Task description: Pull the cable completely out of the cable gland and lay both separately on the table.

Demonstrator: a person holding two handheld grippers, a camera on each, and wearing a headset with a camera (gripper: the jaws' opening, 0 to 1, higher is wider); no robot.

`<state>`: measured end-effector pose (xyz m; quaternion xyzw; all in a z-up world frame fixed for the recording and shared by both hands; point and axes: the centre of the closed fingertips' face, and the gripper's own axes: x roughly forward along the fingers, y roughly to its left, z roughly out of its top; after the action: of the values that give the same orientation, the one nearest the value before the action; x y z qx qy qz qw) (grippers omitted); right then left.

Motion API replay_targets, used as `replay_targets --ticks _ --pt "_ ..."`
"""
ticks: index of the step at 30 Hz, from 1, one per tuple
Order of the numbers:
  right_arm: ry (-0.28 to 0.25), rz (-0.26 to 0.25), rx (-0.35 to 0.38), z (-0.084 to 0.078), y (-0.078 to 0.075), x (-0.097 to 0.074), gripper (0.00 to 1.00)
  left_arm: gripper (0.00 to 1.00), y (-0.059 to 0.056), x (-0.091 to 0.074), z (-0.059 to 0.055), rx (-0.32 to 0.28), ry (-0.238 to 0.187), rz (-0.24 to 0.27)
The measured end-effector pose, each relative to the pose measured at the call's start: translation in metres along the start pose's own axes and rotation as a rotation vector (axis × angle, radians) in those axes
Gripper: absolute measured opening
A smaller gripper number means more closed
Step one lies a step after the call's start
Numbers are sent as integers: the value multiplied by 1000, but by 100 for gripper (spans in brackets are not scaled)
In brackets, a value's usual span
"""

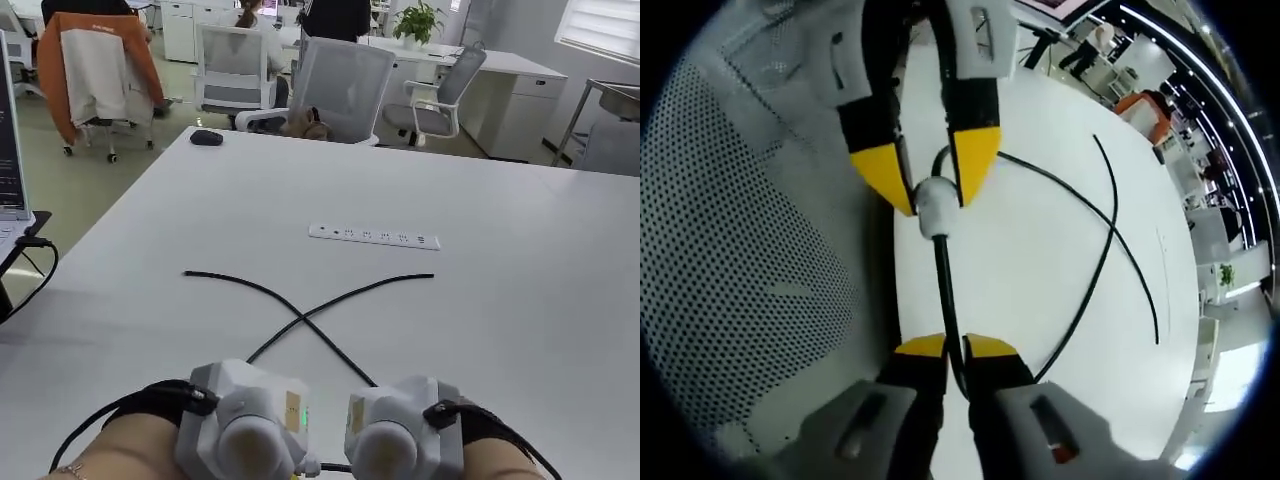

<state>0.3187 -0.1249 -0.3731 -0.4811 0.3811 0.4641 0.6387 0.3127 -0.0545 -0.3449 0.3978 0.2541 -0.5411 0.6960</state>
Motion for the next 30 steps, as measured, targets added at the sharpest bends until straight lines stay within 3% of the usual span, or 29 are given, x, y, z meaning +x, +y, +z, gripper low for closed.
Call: replay_targets --ticks 3,8,10,11,14,17,22,24,30 --pt "72 -21 14 -16 -6 1 5 18 2 -2 0 -4 3 13" --pt "88 -33 74 -22 -9 -1 5 18 11 -9 2 -44 -20 51" --pt "85 -8 81 -22 -5 0 7 18 10 -9 3 -41 -18 51" --pt "75 7 86 -20 -2 1 9 18 8 -9 2 -29 -9 50" --pt "-30 31 105 2 3 0 25 18 4 -9 4 -25 -15 42" --pt "-111 11 24 23 2 -5 33 18 4 -10 10 -18 -32 42" --pt "-230 29 11 49 8 -13 20 18 0 -11 14 -10 -52 30" --pt "-226 30 2 48 9 -14 4 18 -1 -11 14 -6 -50 27" --pt "-197 48 20 41 11 -9 3 18 2 -11 16 -17 -66 31"
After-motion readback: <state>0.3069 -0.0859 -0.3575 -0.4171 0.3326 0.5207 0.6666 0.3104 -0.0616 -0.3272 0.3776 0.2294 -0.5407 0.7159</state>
